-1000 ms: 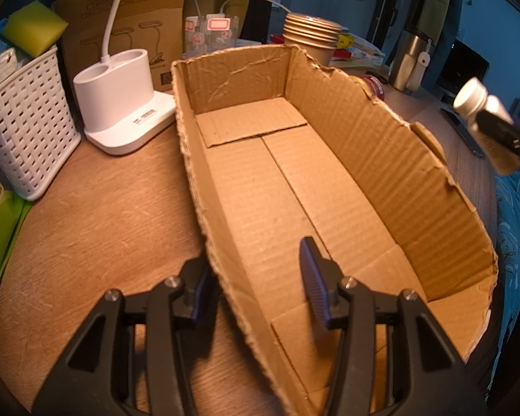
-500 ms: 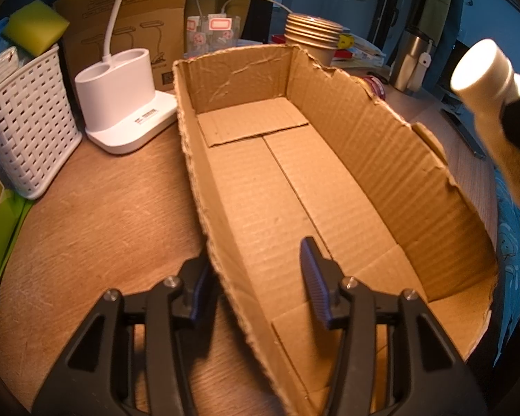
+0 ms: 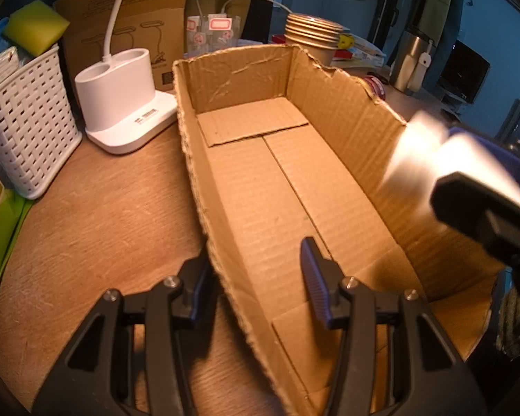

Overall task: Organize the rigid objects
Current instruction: 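Carry the pill bottle into the cardboard box and open the right gripper, then move the right gripper to the white earbud case and grasp it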

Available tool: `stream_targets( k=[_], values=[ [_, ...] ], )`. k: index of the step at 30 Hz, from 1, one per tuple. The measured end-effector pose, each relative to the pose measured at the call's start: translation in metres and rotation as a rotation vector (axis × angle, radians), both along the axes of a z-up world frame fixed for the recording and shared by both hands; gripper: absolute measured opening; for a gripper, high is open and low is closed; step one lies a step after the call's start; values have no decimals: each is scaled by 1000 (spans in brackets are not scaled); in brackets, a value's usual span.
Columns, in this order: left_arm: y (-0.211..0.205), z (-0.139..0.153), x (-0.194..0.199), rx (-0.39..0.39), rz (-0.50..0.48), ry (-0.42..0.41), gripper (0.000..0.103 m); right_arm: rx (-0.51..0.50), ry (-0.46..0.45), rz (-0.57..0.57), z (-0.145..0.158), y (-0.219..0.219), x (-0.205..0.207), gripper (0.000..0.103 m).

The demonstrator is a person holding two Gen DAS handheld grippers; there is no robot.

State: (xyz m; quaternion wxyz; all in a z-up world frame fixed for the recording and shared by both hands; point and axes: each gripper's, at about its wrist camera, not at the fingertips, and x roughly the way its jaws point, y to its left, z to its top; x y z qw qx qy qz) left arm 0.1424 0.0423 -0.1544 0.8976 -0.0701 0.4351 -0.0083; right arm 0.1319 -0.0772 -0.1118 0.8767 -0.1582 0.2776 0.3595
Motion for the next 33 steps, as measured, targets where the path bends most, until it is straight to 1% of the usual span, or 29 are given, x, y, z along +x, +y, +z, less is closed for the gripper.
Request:
stream_targets(
  k=[5, 15, 20, 33],
  values=[
    [0, 0, -1, -2, 0, 0, 50, -1, 12, -13, -5, -2, 2, 48],
    [0, 0, -2, -2, 0, -1, 50, 17, 18, -19, -2, -6, 3, 48],
    [0, 0, -2, -2, 0, 0, 50, 39, 13, -32, 4, -14, 3, 48],
    [1, 0, -2, -2, 0, -1, 50, 104, -1, -161, 21, -63, 17, 50]
  ],
)
